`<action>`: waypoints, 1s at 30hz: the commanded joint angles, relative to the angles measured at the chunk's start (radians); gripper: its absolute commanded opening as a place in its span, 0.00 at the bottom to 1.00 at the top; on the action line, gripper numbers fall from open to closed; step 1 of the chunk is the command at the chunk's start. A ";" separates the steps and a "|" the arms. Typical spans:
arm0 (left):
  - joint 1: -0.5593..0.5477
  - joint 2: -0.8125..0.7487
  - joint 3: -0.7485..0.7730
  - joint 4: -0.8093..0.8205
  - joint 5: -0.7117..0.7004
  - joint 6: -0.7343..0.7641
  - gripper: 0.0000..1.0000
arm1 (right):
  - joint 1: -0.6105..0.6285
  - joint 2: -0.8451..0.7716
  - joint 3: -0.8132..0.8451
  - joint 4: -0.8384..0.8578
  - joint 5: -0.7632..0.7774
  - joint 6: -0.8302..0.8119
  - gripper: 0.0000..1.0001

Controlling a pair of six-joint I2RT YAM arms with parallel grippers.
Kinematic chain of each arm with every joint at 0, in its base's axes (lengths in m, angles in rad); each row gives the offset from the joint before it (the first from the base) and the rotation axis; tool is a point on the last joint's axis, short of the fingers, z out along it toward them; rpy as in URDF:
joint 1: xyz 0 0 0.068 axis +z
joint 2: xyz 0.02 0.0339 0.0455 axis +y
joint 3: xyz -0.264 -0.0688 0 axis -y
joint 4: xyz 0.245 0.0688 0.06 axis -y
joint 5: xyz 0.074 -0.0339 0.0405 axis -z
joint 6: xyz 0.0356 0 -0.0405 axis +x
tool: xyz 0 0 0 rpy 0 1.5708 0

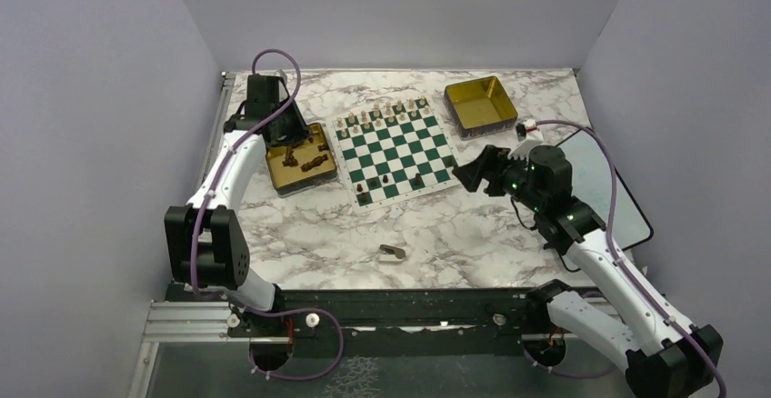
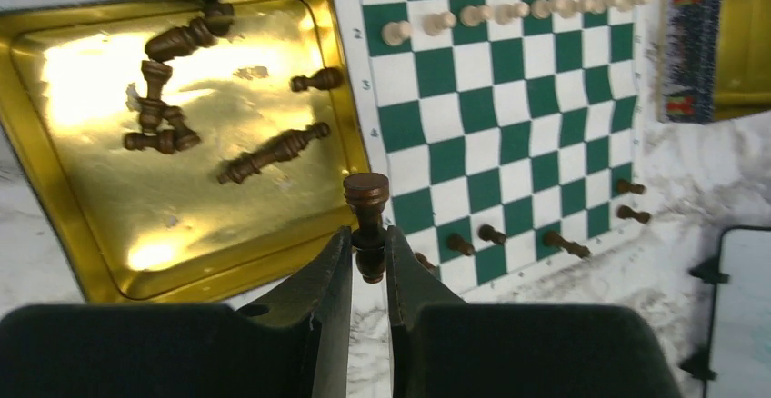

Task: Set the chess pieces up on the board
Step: Place the chess piece at the center of the board.

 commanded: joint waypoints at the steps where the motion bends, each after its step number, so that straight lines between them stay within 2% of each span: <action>1: -0.003 -0.116 -0.089 0.051 0.221 -0.142 0.13 | -0.002 0.071 0.018 0.242 0.011 0.080 0.81; 6: -0.004 -0.231 -0.215 0.225 0.377 -0.336 0.13 | 0.068 0.192 0.039 0.437 0.041 0.079 0.78; 12: -0.003 -0.317 -0.289 0.313 0.433 -0.475 0.13 | 0.258 0.345 0.097 0.675 0.181 -0.151 0.79; 18: -0.003 -0.403 -0.428 0.510 0.481 -0.675 0.13 | 0.394 0.514 0.156 0.873 0.253 -0.255 0.77; 24: -0.003 -0.427 -0.500 0.617 0.521 -0.808 0.11 | 0.499 0.675 0.238 1.022 0.298 -0.320 0.71; 30: -0.003 -0.448 -0.539 0.670 0.528 -0.866 0.10 | 0.552 0.779 0.307 1.056 0.299 -0.353 0.68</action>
